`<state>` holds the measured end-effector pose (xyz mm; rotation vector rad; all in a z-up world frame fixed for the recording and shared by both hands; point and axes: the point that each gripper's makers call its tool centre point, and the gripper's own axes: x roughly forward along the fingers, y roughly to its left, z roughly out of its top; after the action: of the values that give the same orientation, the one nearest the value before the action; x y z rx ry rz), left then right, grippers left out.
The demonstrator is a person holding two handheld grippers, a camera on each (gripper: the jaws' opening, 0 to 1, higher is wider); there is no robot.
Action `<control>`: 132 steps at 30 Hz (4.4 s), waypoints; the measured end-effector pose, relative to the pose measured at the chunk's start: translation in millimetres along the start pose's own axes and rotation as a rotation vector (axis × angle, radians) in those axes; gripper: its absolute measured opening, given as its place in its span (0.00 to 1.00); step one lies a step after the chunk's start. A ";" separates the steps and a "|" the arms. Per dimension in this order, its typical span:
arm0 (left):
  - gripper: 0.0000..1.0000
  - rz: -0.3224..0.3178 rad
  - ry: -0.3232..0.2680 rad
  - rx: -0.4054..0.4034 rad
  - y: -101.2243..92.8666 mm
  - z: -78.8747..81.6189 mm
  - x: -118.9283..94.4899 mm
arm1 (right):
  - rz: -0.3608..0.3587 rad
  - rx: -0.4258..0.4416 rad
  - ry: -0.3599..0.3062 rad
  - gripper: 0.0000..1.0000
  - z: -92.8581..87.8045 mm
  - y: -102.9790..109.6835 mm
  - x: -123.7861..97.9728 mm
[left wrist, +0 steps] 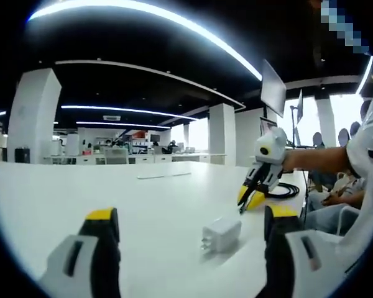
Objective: Plug the desk Type‑C cable into the charger adapter.
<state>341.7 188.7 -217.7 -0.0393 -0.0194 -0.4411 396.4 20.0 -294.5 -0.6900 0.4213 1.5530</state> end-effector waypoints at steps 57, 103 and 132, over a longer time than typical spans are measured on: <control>0.33 -0.703 0.465 0.422 -52.1 -57.2 39.4 | 0.000 -0.101 -0.017 0.02 23.5 18.0 19.5; 0.25 -0.774 0.574 0.443 -61.3 -68.9 41.7 | 0.054 -0.009 0.085 0.01 53.2 51.8 40.2; 0.25 -0.756 0.609 0.328 -62.7 -74.2 46.2 | 0.090 -0.033 -0.125 0.03 58.7 49.8 45.6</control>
<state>357.4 109.2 -288.4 0.4396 0.5068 -1.1850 337.2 86.7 -286.9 -0.6024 0.3378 1.6815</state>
